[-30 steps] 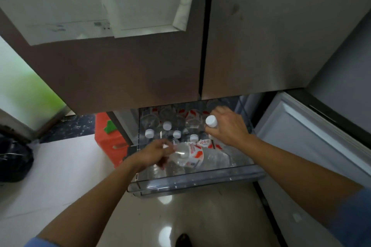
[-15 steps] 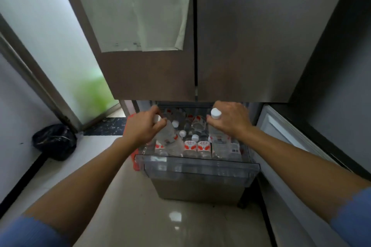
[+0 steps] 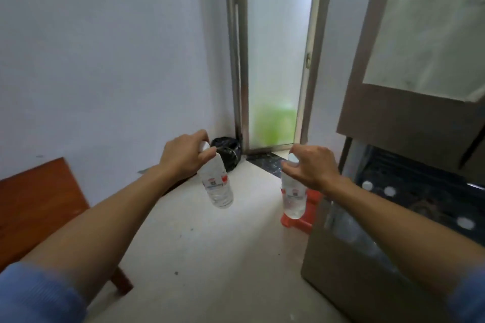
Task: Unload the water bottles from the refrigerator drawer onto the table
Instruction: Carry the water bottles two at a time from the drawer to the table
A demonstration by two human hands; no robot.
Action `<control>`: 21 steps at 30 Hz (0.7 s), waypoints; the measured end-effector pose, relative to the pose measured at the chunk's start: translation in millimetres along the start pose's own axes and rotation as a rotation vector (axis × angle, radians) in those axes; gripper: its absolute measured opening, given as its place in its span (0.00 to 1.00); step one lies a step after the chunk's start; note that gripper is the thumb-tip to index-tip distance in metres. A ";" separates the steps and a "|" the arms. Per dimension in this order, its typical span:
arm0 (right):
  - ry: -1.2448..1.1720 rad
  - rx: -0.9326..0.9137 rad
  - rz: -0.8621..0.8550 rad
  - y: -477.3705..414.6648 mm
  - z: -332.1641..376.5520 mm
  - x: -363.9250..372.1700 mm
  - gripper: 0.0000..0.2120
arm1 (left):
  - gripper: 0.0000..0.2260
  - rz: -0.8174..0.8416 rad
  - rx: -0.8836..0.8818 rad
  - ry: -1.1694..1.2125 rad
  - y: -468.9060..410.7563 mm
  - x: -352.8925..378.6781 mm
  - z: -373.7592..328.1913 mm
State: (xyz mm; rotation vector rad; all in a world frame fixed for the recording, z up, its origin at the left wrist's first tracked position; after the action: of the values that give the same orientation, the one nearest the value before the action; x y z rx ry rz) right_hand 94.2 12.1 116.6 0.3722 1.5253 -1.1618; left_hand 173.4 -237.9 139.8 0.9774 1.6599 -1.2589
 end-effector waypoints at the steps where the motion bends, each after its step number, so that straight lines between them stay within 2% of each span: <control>1: -0.008 -0.033 0.017 -6.5 35.5 13.7 0.16 | 0.15 0.010 -0.035 -0.030 16.4 -6.3 37.8; 9: -0.129 -0.322 0.193 -28.8 339.1 117.6 0.19 | 0.14 0.167 -0.269 -0.303 157.9 -59.2 309.2; 14: -0.253 -0.474 0.240 -38.3 508.7 151.5 0.20 | 0.12 0.189 -0.489 -0.317 240.8 -95.4 454.2; 21: -0.339 -0.732 0.302 -51.4 719.7 206.0 0.17 | 0.13 0.195 -0.757 -0.275 337.8 -128.0 610.6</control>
State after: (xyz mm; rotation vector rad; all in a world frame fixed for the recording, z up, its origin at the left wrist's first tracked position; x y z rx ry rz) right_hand 398.2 -669.7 40.1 -0.0907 1.4196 -0.3560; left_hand 622.1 -778.3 40.2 0.4551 1.5784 -0.5179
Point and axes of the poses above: each hand's wrist, its own y-axis away from the middle knuckle, its own x-axis out of the palm, z = x × y, the point moved 10 cm from there along -y, towards the middle knuckle
